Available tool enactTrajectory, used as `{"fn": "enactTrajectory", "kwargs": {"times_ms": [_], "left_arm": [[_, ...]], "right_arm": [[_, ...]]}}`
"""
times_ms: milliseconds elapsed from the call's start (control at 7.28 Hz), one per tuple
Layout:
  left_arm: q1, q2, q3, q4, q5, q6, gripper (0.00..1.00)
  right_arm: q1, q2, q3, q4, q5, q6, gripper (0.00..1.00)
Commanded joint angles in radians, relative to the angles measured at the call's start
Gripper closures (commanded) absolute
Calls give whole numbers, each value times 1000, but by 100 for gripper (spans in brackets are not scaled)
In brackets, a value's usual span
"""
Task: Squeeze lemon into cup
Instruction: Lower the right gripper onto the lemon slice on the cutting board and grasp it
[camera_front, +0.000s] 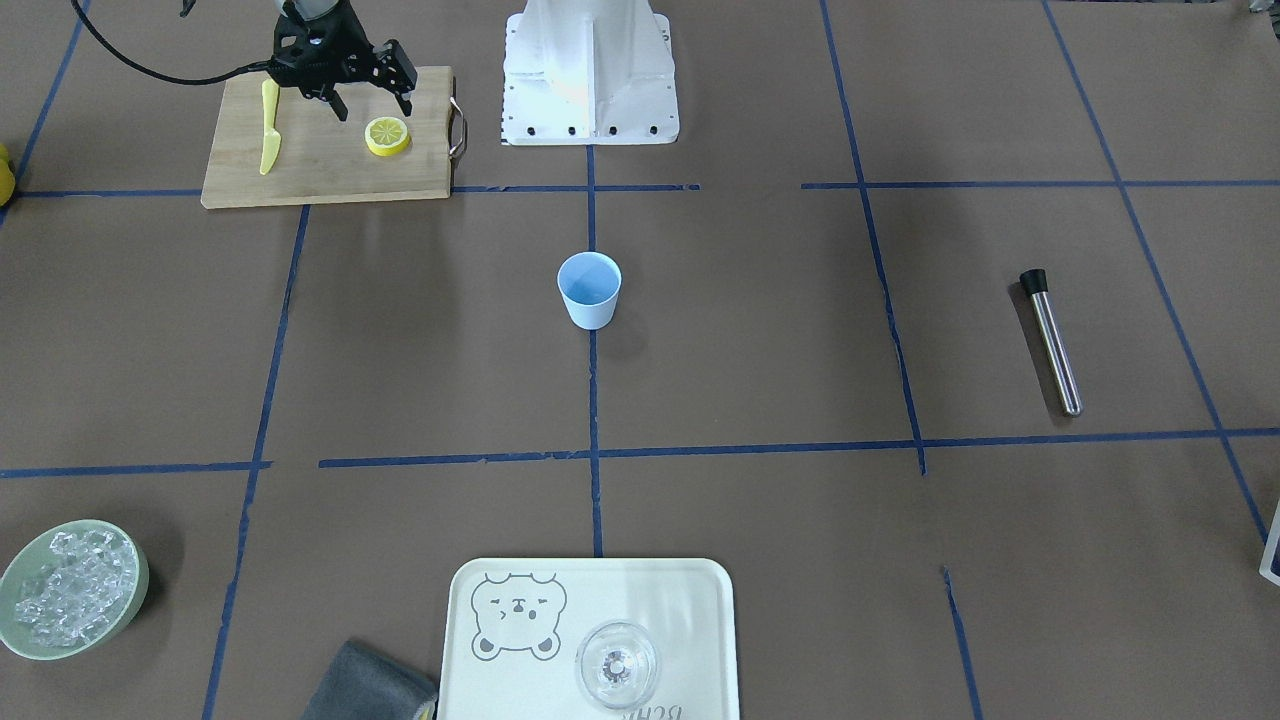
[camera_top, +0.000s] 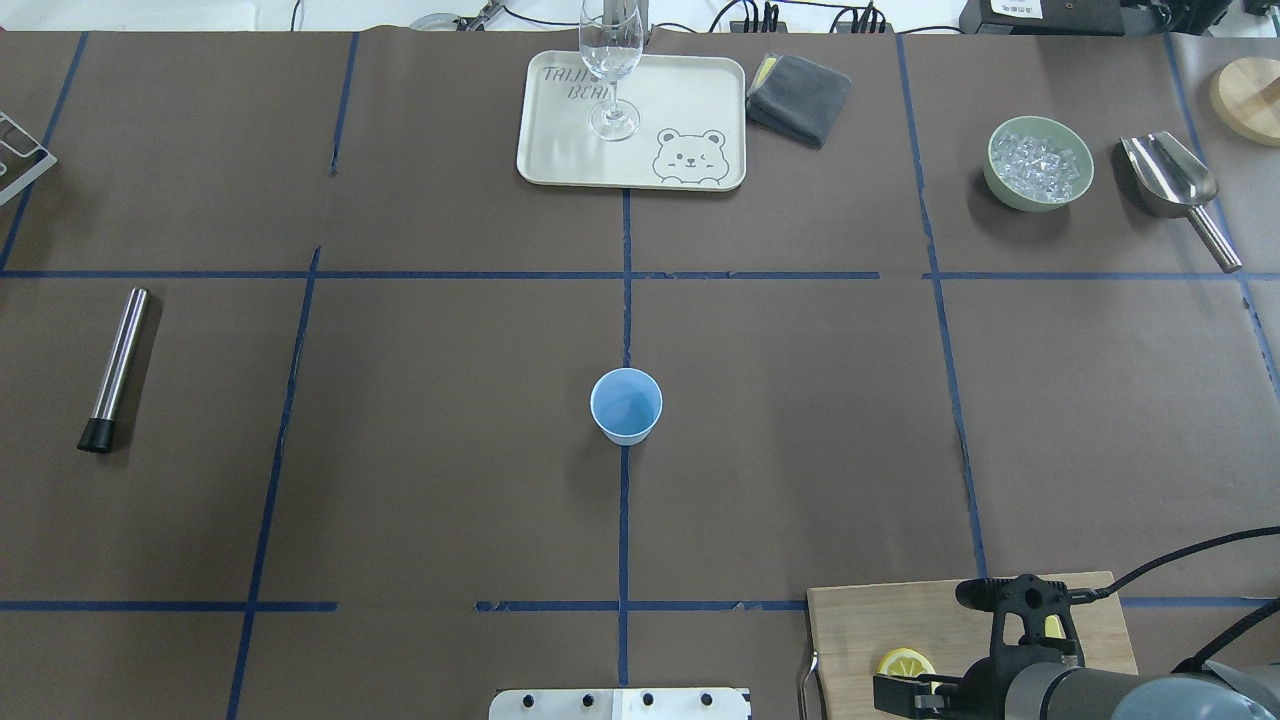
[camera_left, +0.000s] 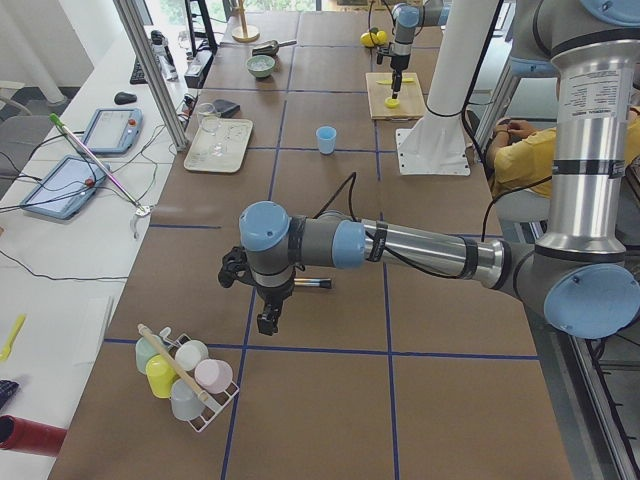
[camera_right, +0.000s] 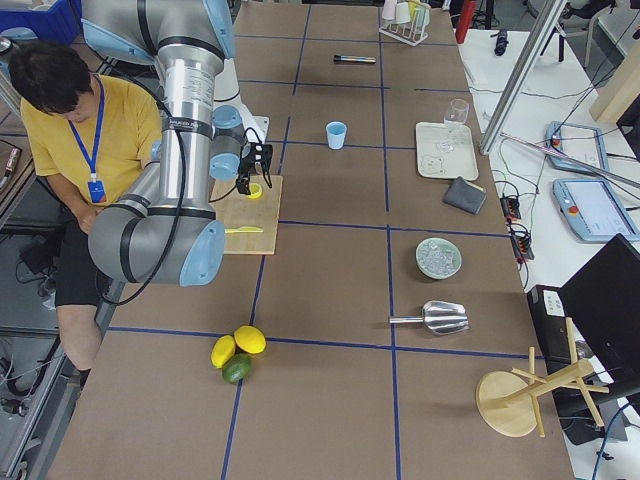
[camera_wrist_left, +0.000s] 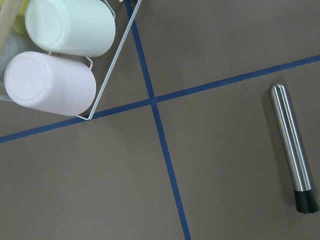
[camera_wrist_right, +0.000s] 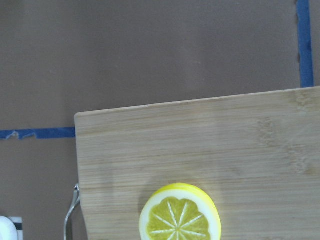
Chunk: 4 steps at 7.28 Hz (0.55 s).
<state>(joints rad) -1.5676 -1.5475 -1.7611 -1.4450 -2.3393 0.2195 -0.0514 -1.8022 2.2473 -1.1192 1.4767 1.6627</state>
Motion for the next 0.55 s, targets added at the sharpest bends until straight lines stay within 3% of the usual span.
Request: {"fn": "enactTrajectory", "kwargs": {"times_ms": [0, 412], "left_arm": [[0, 1, 0, 0, 0, 1, 0], [0, 3, -3, 0, 0, 3, 0]], "right_arm": [[-4, 53, -67, -5, -4, 6, 1], [2, 57, -74, -27, -6, 6, 2]]}}
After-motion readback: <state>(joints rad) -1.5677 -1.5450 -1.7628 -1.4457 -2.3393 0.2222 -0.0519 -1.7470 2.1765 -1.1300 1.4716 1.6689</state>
